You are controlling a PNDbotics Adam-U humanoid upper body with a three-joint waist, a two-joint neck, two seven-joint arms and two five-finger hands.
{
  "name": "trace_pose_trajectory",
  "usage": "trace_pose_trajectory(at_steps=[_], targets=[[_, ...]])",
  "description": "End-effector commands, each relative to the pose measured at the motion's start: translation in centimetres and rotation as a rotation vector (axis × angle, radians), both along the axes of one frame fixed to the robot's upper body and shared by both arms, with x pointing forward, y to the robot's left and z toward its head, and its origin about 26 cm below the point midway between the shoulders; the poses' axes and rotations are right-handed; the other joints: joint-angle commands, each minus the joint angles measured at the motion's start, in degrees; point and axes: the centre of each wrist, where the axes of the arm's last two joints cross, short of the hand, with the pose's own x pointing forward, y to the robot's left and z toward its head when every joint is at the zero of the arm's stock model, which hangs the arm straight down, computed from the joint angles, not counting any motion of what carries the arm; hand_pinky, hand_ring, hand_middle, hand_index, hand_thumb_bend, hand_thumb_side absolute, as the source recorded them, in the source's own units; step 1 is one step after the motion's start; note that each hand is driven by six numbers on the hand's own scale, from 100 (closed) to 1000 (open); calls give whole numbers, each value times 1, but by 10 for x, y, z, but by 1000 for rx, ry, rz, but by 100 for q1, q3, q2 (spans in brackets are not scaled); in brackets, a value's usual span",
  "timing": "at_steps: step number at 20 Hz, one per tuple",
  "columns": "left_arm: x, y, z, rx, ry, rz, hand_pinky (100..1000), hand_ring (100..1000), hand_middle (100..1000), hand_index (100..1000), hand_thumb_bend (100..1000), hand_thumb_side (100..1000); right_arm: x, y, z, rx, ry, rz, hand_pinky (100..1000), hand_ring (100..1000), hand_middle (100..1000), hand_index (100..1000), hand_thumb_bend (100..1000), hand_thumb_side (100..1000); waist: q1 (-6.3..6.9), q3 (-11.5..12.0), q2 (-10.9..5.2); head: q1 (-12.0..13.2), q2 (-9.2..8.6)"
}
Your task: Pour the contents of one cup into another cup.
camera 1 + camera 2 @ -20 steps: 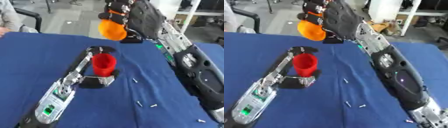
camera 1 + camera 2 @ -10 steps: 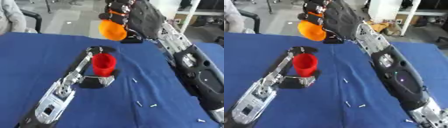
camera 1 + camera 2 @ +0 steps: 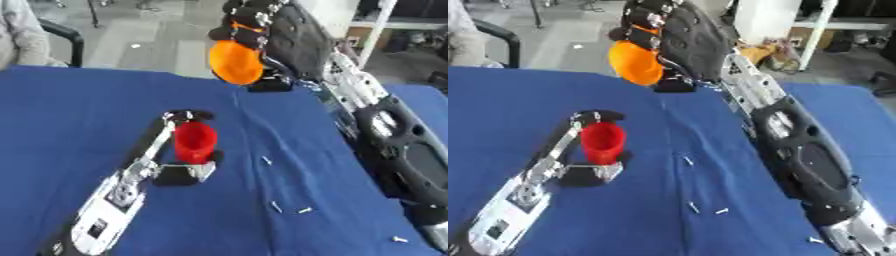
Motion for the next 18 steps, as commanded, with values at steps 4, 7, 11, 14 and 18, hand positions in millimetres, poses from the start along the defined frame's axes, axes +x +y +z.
trace_pose_trajectory(at_steps=[4,7,11,14,18], targets=[[17,31,-13,-9,-59,159,297,500,548,816,728,361,-8,-11,14,36,25,18,652,667,425,639,169,279,5,-5,-73,-1,-42],[19,39,-16,-23,-88,214,356,521,567,829,1000,391,-9,-14,12,60,66,18,625,667,403,628,177,279,5,-4,-69,8,-41],[17,46,-26,-41,-108,271,369,529,573,830,1000,445,-11,-24,4,118,130,-1,591,667,371,609,191,278,1,-25,-64,30,-43],[15,50,-31,-62,-118,306,373,531,577,827,1000,475,-9,-41,-10,200,195,-55,521,665,318,572,223,275,-6,-58,-58,78,-57],[12,55,-35,-78,-107,326,374,531,578,823,1000,497,-3,-78,-36,317,313,-189,441,662,265,532,289,273,-15,-118,-57,165,-78]])
